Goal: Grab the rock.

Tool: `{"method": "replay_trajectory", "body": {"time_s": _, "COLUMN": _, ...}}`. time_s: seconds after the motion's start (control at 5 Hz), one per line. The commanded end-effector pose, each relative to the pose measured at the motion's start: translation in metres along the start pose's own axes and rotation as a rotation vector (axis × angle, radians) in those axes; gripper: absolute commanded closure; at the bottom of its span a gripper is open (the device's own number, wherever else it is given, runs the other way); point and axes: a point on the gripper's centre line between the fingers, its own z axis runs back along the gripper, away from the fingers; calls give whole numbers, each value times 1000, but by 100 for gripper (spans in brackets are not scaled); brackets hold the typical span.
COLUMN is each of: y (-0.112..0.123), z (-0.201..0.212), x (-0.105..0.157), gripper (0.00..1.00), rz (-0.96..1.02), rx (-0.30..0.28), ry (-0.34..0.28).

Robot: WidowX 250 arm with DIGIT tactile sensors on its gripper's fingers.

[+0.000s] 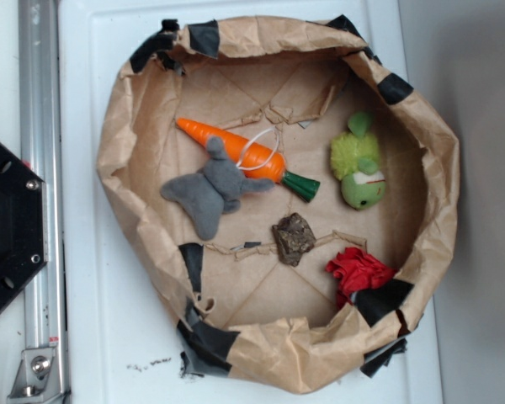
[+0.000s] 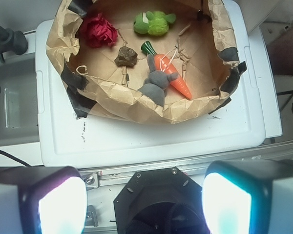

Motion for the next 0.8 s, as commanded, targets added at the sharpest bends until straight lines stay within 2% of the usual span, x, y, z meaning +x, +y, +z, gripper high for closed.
{"method": "replay_trajectory", "body": {"time_s": 0.0, "y": 0, "z": 0, "x": 0, "gripper": 0, "rz": 0, "rx": 0, "ry": 0}}
{"method": "replay_trajectory", "body": {"time_s": 0.2, "y": -1, "z": -17, "x": 39, "gripper": 0, "rz": 230, "rx": -83, "ry": -80}}
{"method": "replay_trajectory", "body": {"time_s": 0.4, "y": -10, "z": -37, "x": 87, "gripper": 0, "rz": 281, "rx": -278, "ry": -81}}
{"method": "replay_trajectory", "body": {"time_s": 0.6, "y": -3, "z": -62, "x": 109, "gripper": 0, "rz": 479, "rx": -232, "ry": -169}}
